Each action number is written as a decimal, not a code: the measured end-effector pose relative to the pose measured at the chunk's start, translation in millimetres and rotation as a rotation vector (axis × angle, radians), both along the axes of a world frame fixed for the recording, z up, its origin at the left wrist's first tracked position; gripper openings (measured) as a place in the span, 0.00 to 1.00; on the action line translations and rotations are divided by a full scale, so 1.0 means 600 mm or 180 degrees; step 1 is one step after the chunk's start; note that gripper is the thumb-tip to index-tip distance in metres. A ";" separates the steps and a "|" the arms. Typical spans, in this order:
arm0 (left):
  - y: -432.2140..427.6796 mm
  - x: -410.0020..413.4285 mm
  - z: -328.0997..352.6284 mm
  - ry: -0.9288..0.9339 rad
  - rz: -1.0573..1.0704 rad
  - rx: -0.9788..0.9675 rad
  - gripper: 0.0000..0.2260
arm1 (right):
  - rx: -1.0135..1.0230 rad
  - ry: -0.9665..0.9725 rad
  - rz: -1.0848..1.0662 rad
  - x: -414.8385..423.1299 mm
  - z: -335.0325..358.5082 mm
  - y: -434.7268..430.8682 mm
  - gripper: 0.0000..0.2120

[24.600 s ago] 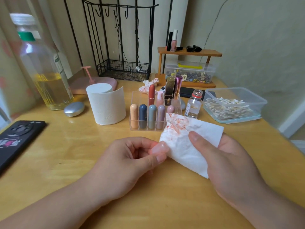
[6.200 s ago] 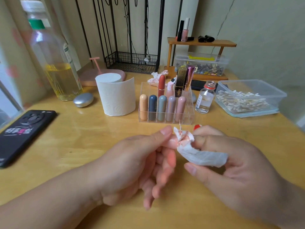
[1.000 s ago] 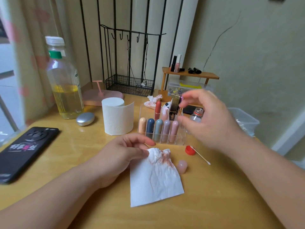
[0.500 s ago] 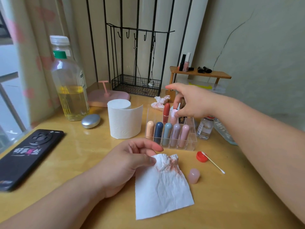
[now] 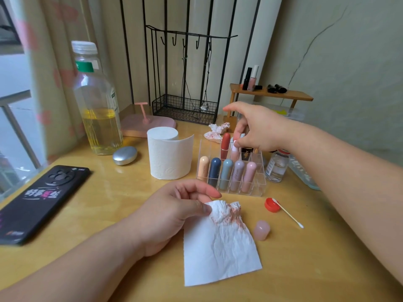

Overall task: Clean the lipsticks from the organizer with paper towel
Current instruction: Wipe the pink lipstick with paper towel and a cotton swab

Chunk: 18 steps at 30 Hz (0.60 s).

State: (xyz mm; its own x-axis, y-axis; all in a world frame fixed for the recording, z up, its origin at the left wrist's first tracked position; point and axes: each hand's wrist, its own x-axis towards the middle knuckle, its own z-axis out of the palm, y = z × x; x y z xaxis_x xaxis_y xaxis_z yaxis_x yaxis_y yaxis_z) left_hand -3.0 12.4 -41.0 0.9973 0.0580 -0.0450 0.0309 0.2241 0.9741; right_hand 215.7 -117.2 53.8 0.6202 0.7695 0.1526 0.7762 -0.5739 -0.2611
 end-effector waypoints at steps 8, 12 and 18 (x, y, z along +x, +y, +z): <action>0.001 0.001 0.001 0.0071 0.0065 -0.0014 0.11 | 0.0526 -0.0086 -0.0162 -0.027 0.066 -0.022 0.41; -0.001 -0.001 0.003 0.0068 0.0068 -0.0048 0.09 | 0.1127 0.0107 -0.0003 -0.093 0.114 -0.064 0.39; -0.026 -0.021 0.011 -0.0155 -0.0461 -0.0250 0.11 | 0.0761 0.1400 0.0692 -0.234 0.062 -0.111 0.38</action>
